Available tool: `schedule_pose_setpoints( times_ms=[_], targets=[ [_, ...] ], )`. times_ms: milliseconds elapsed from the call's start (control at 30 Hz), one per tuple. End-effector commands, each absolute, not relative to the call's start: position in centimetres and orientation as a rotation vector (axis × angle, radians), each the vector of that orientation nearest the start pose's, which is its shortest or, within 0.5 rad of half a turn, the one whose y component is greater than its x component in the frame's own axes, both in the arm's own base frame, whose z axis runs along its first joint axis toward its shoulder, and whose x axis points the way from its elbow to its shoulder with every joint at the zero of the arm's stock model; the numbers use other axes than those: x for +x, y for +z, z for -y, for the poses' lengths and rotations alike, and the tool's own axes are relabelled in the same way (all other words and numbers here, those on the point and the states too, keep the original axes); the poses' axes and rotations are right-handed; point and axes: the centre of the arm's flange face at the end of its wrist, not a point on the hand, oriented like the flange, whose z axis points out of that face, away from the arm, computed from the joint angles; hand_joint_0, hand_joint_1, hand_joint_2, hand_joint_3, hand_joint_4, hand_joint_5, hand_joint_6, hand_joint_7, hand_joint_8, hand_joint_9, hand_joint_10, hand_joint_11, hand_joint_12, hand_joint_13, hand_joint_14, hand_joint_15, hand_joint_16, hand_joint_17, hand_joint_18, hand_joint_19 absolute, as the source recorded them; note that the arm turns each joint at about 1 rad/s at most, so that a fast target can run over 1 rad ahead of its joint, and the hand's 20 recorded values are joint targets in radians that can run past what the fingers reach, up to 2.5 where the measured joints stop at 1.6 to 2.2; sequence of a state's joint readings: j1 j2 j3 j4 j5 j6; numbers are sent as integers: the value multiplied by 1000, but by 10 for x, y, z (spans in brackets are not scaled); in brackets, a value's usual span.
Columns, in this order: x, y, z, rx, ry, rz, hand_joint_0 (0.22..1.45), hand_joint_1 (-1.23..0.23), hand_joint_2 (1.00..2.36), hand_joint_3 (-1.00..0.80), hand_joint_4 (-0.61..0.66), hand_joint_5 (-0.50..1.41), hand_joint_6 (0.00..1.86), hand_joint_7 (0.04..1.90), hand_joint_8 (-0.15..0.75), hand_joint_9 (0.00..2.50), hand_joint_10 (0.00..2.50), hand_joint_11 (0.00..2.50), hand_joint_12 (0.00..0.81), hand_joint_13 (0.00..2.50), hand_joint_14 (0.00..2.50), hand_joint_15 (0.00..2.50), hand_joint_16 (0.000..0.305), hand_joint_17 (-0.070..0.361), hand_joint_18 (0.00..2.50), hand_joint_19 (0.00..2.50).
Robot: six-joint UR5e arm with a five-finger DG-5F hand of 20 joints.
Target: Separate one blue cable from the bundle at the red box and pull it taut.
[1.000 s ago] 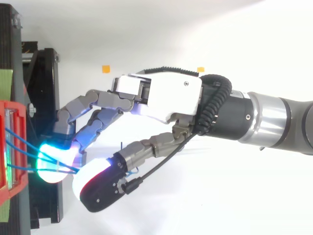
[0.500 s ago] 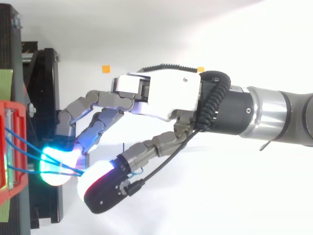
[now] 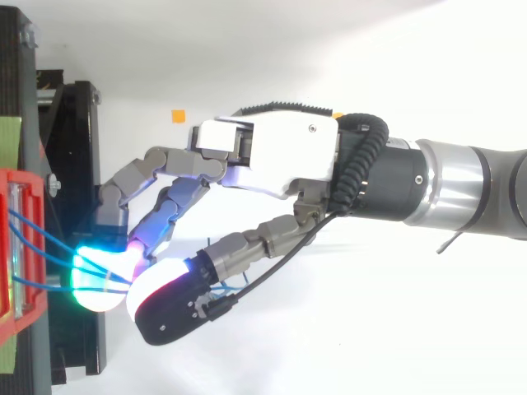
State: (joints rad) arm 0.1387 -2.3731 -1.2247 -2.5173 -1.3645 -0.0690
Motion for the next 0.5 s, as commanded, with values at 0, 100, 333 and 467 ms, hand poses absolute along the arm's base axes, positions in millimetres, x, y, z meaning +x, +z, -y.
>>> schedule_pose_setpoints(
  times_ms=[0,100,333,467],
  targets=[
    [784,203,46,1093,1200,-1057,621,-825,1014,-195,-31,-177,906,838,263,992,20,874,310,893,22,624,47,107,736,774],
    [784,203,46,1093,1201,-1056,642,-848,1014,-220,-50,-179,931,829,254,990,20,893,296,892,25,635,45,101,735,786],
    [784,203,47,1095,1198,-1057,682,-842,1011,-325,-53,-171,941,847,244,1023,24,956,297,906,26,651,44,99,759,796],
    [784,204,48,1096,1196,-1057,676,-835,1004,-451,-40,-156,927,899,244,1049,21,963,296,909,26,654,44,98,766,805]
  ],
)
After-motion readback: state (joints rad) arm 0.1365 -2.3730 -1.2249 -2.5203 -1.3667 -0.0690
